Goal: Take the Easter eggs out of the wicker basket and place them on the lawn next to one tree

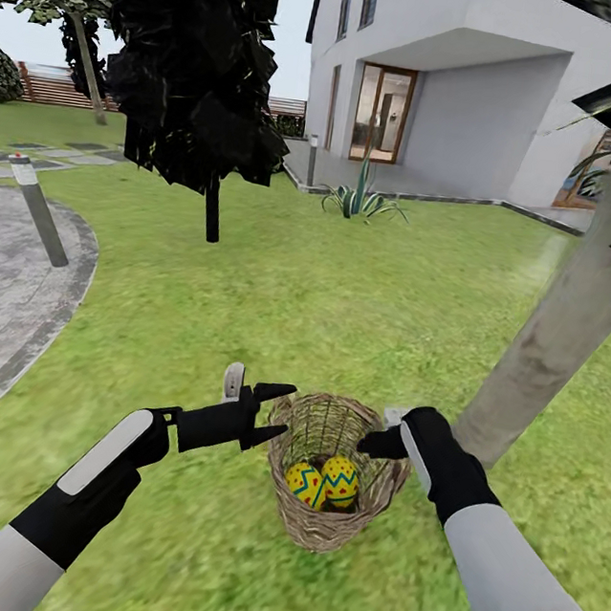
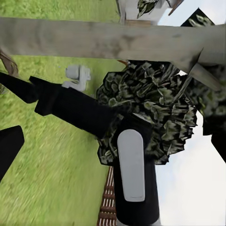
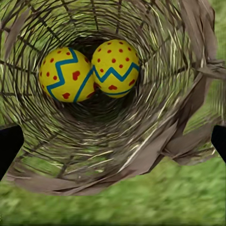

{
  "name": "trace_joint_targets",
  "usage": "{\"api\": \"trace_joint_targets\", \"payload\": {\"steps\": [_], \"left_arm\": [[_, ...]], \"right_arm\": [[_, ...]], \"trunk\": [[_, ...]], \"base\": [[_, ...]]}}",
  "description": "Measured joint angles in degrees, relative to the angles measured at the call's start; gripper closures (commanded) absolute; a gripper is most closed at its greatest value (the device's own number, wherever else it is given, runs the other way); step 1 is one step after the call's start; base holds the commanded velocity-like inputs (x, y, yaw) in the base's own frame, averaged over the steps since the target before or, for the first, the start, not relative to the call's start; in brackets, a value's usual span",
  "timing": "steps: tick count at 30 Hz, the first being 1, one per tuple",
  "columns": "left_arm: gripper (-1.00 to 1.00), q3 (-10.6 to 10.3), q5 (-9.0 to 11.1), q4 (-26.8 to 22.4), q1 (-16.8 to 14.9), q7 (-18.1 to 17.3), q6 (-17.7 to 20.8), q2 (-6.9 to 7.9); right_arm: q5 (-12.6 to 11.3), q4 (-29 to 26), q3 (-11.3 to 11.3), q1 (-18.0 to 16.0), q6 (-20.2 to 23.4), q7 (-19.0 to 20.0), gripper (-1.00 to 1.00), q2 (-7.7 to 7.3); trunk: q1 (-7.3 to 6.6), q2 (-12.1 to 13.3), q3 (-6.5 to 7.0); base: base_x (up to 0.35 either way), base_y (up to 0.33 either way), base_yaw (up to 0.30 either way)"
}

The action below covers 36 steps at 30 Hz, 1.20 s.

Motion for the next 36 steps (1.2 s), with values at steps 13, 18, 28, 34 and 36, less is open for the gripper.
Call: {"api": "trace_joint_targets", "payload": {"steps": [13, 18, 28, 34, 36], "left_arm": [[-1.00, -0.07, 0.09, 0.06, -0.02, -0.01, 0.01, -0.21], [-1.00, -0.09, 0.08, 0.05, 0.00, -0.01, 0.00, -0.24], [-1.00, -0.09, 0.09, 0.05, 0.00, -0.01, 0.00, -0.23], [-1.00, -0.11, 0.11, 0.04, 0.00, -0.02, 0.00, -0.24], [-1.00, -0.10, 0.11, 0.04, 0.00, -0.02, 0.00, -0.28]], "right_arm": [[0.22, 2.99, 0.16, 0.71, -0.21, 0.01, -1.00, 2.58], [0.24, 3.07, 0.14, 0.75, -0.22, -0.11, -1.00, 2.84], [0.40, 9.17, 0.19, 0.82, -2.38, -0.33, -1.00, 3.36], [0.49, 12.51, 0.20, 0.05, -2.52, -2.34, -1.00, 7.08], [0.62, 15.53, 0.15, -1.16, -2.70, -4.69, -1.00, 8.15]], "trunk": [[-0.01, 0.00, 0.00], [0.02, 0.00, 0.00], [0.02, 0.00, 0.00], [0.02, 0.00, 0.00], [0.02, 0.00, 0.00]], "base": [[0.284, 0.137, -0.119], [0.058, 0.026, -0.127], [0.002, 0.001, -0.006], [0.000, 0.000, 0.000], [0.000, 0.000, 0.000]]}}
